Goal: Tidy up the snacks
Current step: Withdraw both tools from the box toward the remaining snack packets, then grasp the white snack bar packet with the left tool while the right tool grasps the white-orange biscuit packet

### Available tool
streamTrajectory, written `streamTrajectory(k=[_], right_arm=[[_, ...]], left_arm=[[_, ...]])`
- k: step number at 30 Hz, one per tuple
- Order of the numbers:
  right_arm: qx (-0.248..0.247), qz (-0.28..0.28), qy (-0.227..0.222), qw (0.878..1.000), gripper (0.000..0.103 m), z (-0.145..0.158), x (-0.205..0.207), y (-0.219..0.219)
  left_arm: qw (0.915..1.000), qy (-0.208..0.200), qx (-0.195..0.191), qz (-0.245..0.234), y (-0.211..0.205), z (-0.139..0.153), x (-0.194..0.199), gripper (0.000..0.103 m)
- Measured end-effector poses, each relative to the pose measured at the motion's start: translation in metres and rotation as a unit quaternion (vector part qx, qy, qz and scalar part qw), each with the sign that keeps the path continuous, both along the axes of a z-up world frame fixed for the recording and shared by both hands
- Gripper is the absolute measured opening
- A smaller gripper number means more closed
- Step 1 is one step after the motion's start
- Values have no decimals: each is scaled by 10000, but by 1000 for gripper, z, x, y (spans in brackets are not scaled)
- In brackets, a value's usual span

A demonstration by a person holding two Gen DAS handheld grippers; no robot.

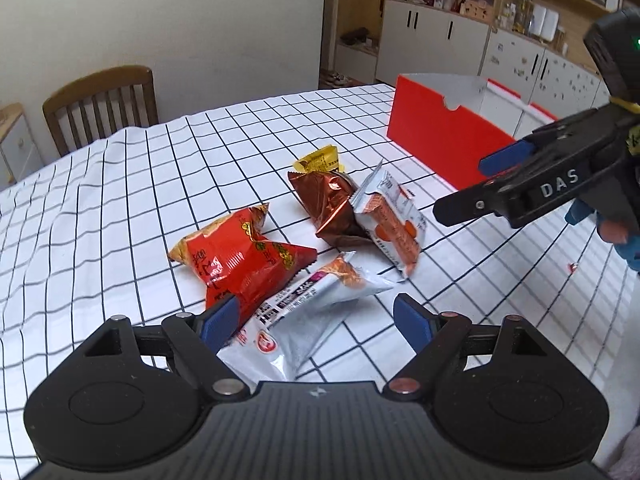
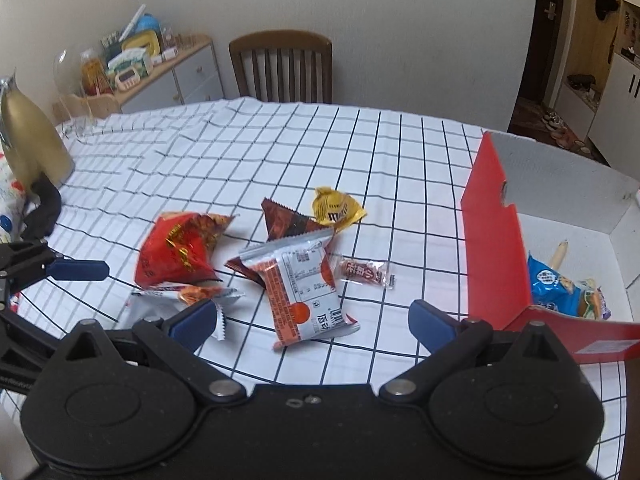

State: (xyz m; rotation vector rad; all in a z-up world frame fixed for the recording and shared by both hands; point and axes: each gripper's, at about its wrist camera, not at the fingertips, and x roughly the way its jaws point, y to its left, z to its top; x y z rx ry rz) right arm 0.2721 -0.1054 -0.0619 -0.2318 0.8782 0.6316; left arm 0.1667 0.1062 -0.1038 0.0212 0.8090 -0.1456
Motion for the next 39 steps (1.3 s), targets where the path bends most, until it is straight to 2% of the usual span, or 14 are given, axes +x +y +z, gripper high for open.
streamTrajectory(k=[9, 11, 14, 17, 20, 23, 27, 32, 37, 39], right_arm=[[-375, 222, 47, 9990, 97, -27, 19, 20], [-497, 352, 23, 9981, 96, -32, 21, 27], [-652, 570, -36, 9962, 93, -39, 23, 37], [-847, 834, -154, 9928, 90, -45, 23, 45], [-967, 1063, -205, 9894, 87, -50, 24, 50], [-1061, 1148, -220, 9875, 84, -54, 28, 53], [-1071, 1120, -179, 9878, 75, -59, 34, 52], [-994, 1168, -219, 9879, 66, -58, 32, 52], [-876, 1093, -162, 9900, 51, -57, 30, 49], [-852, 1043, -153, 9908, 51, -56, 28, 47]], left_arm=[[9983, 28, 435, -374, -10, -15, 14, 84], [9971, 35, 550, -520, -13, -16, 18, 74], [9926, 26, 924, -792, -21, -20, 22, 63], [9876, 16, 1190, -1021, -27, -25, 24, 61], [9850, 125, 1378, -1033, -30, -31, 28, 61], [9850, 262, 1358, -1030, -30, -37, 32, 58], [9806, 254, 1600, -1108, -36, -41, 31, 58], [9793, 281, 1766, -948, -38, -41, 35, 34], [9829, 388, 1630, -765, -36, -37, 36, 23], [9845, 434, 1563, -667, -36, -35, 37, 22]])
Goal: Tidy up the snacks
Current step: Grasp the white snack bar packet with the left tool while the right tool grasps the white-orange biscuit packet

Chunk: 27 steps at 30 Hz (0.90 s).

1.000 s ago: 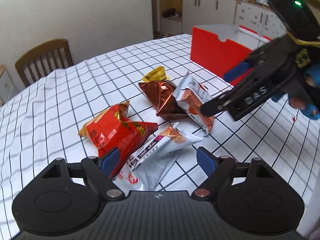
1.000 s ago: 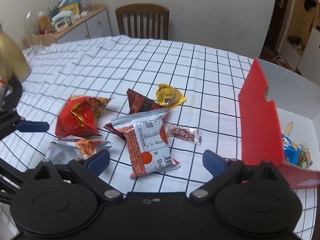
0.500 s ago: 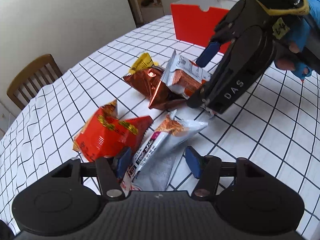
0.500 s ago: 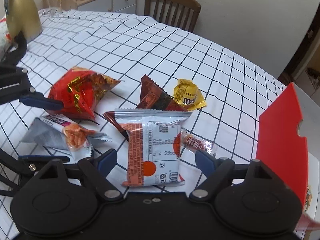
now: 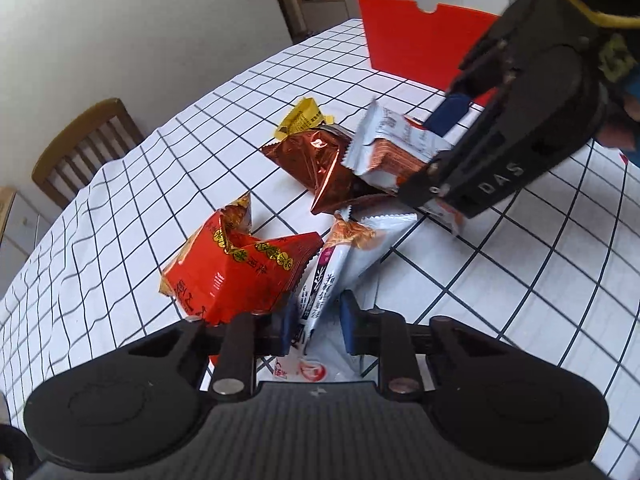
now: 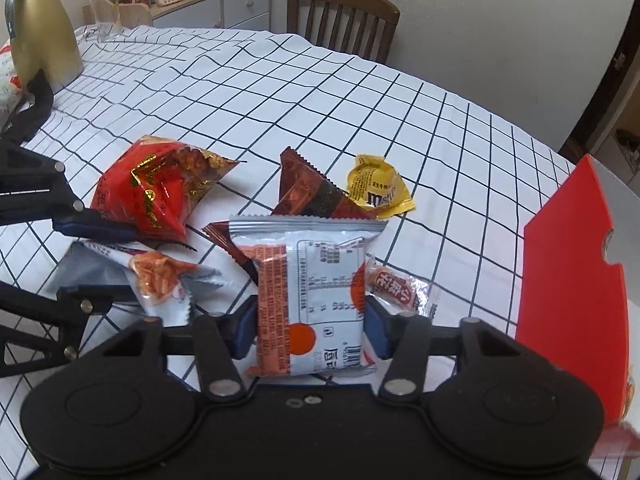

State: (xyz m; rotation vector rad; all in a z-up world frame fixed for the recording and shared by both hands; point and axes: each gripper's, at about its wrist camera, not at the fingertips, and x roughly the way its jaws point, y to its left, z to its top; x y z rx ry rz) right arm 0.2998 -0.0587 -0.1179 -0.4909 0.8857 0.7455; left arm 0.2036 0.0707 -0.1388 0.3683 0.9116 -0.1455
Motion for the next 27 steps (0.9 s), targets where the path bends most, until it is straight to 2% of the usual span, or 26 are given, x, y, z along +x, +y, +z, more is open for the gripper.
streamTrajectory(k=[10, 18, 22, 24, 27], right_arm=[[238, -272, 25, 9993, 47, 14, -22, -19], [423, -558, 34, 9975, 47, 35, -41, -46], [515, -604, 45, 9968, 47, 46, -53, -57], [511, -607, 14, 9968, 47, 52, -60, -62], [550, -654, 24, 9963, 47, 61, -66, -71]], left_arm=[[9952, 171, -611, 749, 0, 8, -5, 19], [9753, 443, -1416, 1635, 11, 11, -12, 18], [9659, 485, -1742, 1852, 11, 17, -19, 18], [9621, 471, -1854, 1945, 9, 22, -24, 15], [9611, 438, -1881, 1973, 2, 28, -29, 14]])
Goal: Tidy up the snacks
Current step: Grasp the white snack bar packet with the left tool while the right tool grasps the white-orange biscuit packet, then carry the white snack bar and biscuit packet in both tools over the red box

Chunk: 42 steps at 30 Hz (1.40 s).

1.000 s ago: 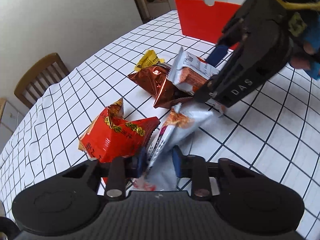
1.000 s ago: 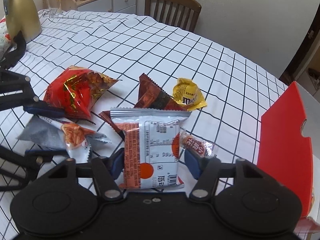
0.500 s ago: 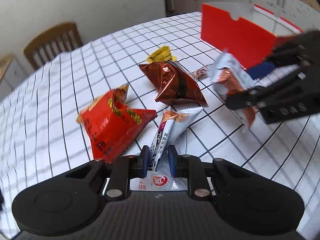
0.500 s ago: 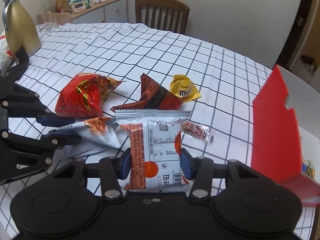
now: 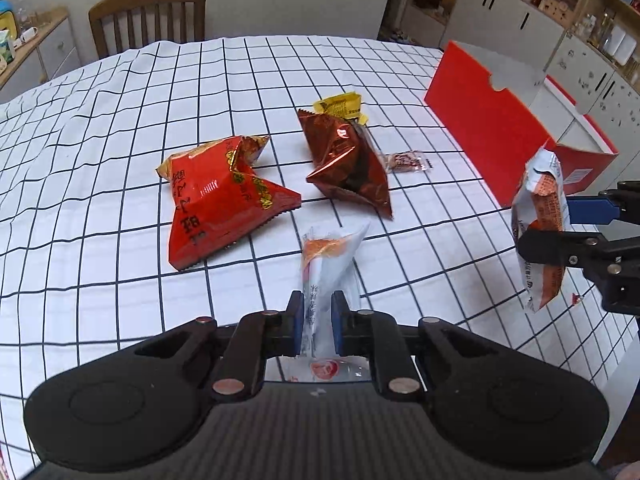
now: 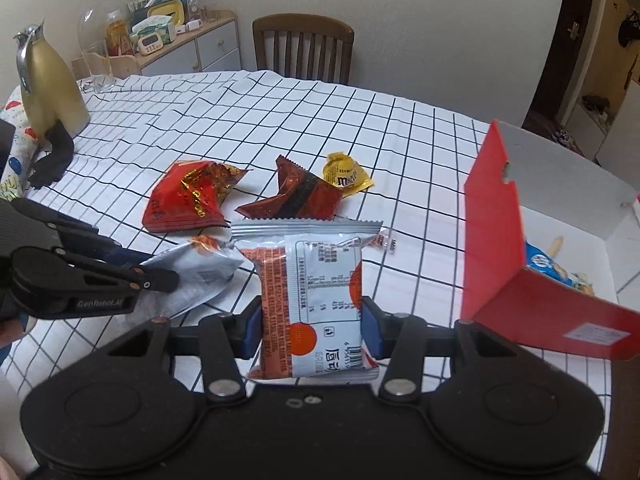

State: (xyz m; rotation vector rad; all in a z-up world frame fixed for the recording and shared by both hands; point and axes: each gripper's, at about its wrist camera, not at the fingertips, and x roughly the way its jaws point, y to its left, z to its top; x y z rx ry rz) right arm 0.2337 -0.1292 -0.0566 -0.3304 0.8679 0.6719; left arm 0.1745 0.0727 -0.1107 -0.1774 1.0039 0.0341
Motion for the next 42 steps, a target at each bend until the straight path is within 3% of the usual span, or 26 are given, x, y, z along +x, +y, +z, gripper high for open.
streamTrajectory(k=[13, 18, 21, 23, 25, 34, 38, 42], right_arm=[[254, -63, 133, 9996, 47, 20, -6, -42], [335, -109, 193, 9992, 47, 21, -4, -53], [404, -145, 236, 9988, 47, 21, -4, -59], [428, -165, 243, 9987, 47, 22, -3, -63], [448, -196, 260, 9985, 47, 21, -3, -66], [457, -408, 308, 9976, 47, 19, -1, -81], [460, -496, 297, 9973, 47, 19, 0, -85], [474, -553, 289, 9969, 47, 20, 0, -89]], left_arm=[[9995, 69, -188, 232, -12, 10, 0, 12], [9993, 297, -182, 119, -18, 2, 11, 15], [9991, 403, -41, 104, -21, -6, 15, 29], [9987, 461, -140, 155, -18, -11, 16, 53], [9986, 409, -227, 240, -15, -13, 14, 69], [9978, 650, 63, 114, -28, -31, 23, 68], [9972, 711, 216, 42, -34, -35, 22, 43], [9970, 739, 243, 52, -35, -36, 23, 39]])
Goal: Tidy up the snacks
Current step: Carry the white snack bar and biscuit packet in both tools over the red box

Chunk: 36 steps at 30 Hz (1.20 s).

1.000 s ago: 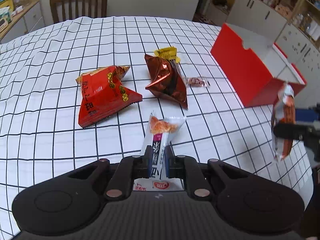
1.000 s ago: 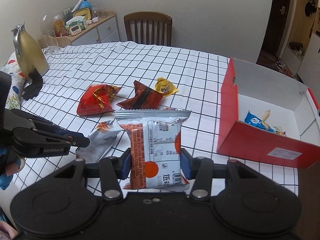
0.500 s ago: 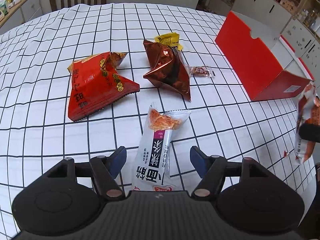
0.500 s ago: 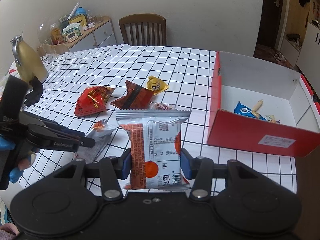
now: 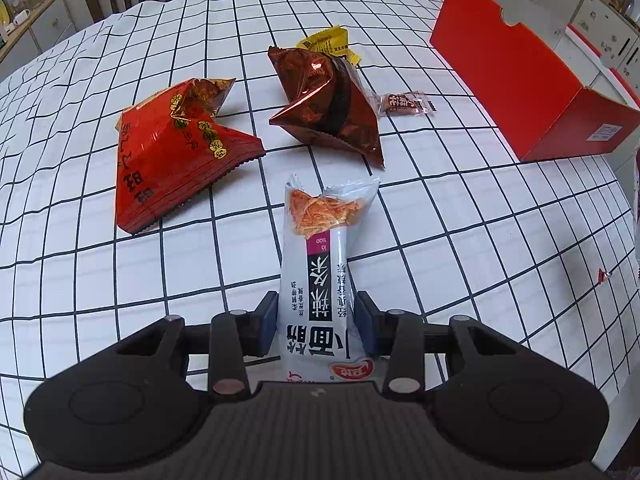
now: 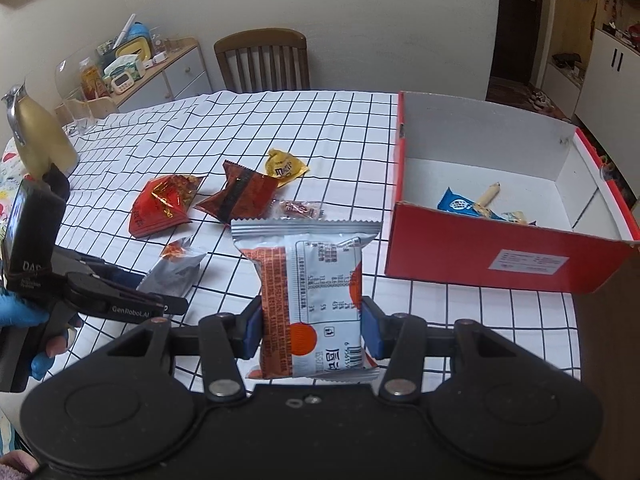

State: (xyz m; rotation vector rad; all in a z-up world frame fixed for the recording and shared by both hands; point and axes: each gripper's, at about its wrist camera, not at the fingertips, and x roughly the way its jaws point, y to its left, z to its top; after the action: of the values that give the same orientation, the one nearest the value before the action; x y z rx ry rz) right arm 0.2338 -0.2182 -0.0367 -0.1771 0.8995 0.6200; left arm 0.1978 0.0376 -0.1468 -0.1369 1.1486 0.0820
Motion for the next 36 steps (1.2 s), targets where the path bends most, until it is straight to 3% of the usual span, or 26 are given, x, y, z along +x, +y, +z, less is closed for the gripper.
streamTrajectory(k=[3, 8, 13, 23, 36], right_arm=[[4, -27, -12, 10000, 47, 0, 0, -2], [0, -75, -35, 10000, 47, 1, 3, -8], [33, -126, -123, 9998, 47, 9, 10, -20], [146, -299, -234, 9992, 47, 22, 33, -49], [207, -354, -584, 9975, 47, 47, 77, -83]], left_arm=[[10000, 20, -52, 51, 0, 0, 1, 26], [9998, -44, -77, 176, -1, 3, 1, 21], [9992, -123, -218, 299, -5, 15, -1, 20], [9945, -628, -707, 442, -32, 67, 9, 20], [9885, -1253, -826, 195, -93, 128, 68, 20]])
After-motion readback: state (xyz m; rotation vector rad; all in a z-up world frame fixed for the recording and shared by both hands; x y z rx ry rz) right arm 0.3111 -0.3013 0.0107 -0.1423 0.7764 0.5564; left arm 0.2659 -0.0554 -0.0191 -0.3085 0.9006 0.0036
